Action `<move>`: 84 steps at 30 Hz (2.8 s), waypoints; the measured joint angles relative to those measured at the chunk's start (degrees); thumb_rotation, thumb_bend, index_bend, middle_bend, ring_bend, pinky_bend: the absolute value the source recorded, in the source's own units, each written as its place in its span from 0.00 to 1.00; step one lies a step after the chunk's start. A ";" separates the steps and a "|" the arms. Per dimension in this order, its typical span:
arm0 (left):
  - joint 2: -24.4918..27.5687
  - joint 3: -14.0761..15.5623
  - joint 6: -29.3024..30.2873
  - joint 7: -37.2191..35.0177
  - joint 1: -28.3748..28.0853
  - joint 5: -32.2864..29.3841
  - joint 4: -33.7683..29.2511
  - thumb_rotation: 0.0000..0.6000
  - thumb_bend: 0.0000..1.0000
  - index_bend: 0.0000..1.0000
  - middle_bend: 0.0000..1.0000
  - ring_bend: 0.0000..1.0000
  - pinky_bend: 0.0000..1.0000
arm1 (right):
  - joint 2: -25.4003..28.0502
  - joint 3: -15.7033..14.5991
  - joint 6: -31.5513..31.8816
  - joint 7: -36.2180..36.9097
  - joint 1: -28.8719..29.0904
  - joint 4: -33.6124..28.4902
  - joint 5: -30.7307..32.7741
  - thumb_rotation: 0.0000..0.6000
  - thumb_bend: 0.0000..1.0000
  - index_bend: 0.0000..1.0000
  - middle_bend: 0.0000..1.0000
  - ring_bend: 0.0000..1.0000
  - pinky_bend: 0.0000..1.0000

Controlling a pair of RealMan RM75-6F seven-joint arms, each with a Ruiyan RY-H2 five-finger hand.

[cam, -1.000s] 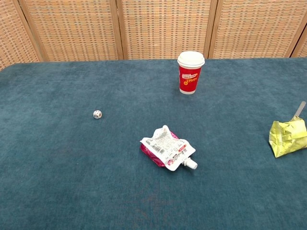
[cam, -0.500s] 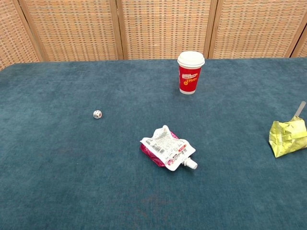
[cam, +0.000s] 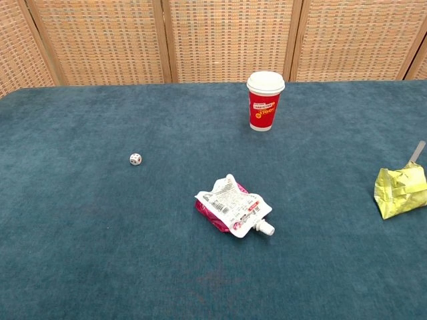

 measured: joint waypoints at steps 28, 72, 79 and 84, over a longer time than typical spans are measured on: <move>-17.73 -7.46 -27.05 12.06 -25.83 -16.04 18.17 1.00 0.33 0.36 0.00 0.00 0.00 | -0.30 0.98 -2.40 3.06 0.67 2.69 3.43 1.00 0.00 0.00 0.00 0.00 0.00; -31.77 -4.33 -33.80 19.66 -37.13 -23.53 31.55 1.00 0.33 0.41 0.00 0.00 0.00 | -0.11 1.59 -1.31 6.82 0.74 4.07 2.79 1.00 0.00 0.00 0.00 0.00 0.00; -33.47 -4.03 -34.63 20.09 -38.14 -24.30 33.86 1.00 0.34 0.43 0.00 0.00 0.00 | -0.14 1.53 -0.54 7.23 0.62 4.13 1.98 1.00 0.00 0.00 0.00 0.00 0.00; -34.88 -3.81 -35.23 19.96 -38.93 -24.50 35.58 1.00 0.36 0.48 0.00 0.00 0.00 | -0.27 1.48 0.20 7.74 0.56 4.33 1.13 1.00 0.00 0.00 0.00 0.00 0.00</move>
